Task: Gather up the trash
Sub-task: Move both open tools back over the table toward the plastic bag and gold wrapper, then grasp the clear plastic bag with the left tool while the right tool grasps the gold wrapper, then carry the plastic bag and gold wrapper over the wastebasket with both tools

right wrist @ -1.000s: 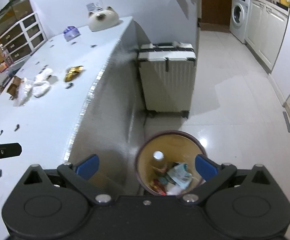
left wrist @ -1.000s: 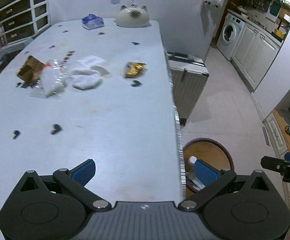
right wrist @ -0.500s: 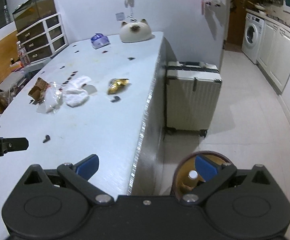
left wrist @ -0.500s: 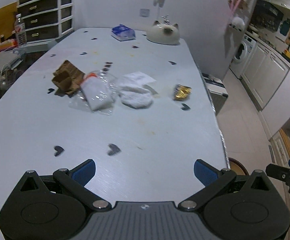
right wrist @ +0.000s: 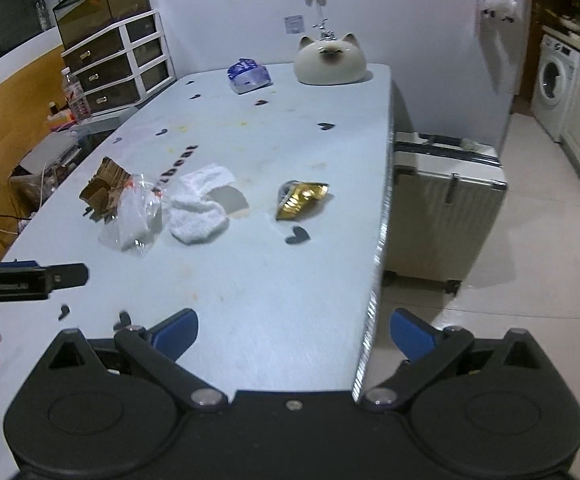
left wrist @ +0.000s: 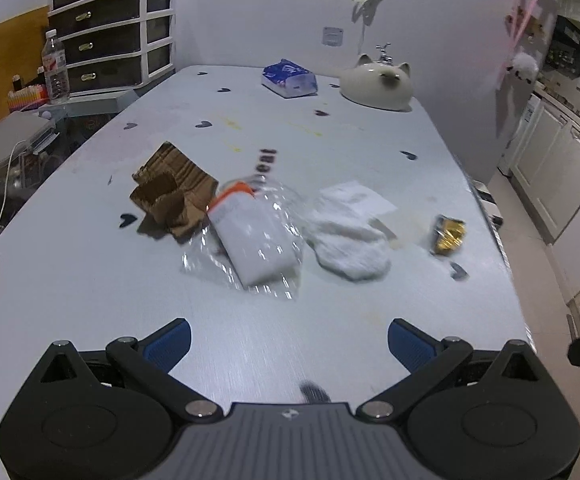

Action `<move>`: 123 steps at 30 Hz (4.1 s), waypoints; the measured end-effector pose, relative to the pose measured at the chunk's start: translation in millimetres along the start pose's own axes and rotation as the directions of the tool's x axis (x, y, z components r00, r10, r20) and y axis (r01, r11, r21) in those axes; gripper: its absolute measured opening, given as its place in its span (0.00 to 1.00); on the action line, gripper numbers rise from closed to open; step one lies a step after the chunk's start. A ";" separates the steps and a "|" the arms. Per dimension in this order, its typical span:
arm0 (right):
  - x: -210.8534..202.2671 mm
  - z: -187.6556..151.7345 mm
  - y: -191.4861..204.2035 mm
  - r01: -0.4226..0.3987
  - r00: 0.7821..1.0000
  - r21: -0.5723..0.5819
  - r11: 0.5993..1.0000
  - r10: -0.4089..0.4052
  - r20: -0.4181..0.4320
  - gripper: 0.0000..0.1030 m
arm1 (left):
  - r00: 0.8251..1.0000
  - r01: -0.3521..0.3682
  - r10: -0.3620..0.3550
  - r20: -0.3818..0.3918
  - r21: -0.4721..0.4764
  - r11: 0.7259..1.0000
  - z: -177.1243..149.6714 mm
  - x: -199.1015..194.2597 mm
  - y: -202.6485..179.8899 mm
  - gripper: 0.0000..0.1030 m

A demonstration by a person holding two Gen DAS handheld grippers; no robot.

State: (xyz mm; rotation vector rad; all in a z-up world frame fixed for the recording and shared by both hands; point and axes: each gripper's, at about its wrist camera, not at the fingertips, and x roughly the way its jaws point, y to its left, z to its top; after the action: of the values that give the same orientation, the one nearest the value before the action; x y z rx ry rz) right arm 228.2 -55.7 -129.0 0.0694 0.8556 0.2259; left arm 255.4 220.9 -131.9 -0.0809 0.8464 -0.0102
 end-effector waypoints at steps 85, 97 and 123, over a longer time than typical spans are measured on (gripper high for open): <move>188.6 94.4 -20.5 0.025 1.000 0.491 0.871 -0.029 -0.001 0.48 | 0.944 -0.327 0.327 -0.034 -0.008 0.945 6.1 57.4 4.3 0.78; 174.1 90.0 -32.9 -0.003 0.999 0.356 0.935 0.016 -0.034 0.13 | 0.919 -0.364 0.380 -0.102 0.149 0.919 9.9 76.9 -3.4 0.48; 56.9 43.0 11.0 -0.135 0.991 0.073 0.988 0.135 0.005 0.15 | 0.988 -0.156 0.154 -0.024 -0.136 0.978 -3.8 -35.8 5.4 0.10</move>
State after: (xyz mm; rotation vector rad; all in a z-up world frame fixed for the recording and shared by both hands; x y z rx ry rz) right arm 294.8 -30.9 -141.3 0.1962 0.8605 0.3211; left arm 228.6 227.5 -108.1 -0.1438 0.8644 0.1947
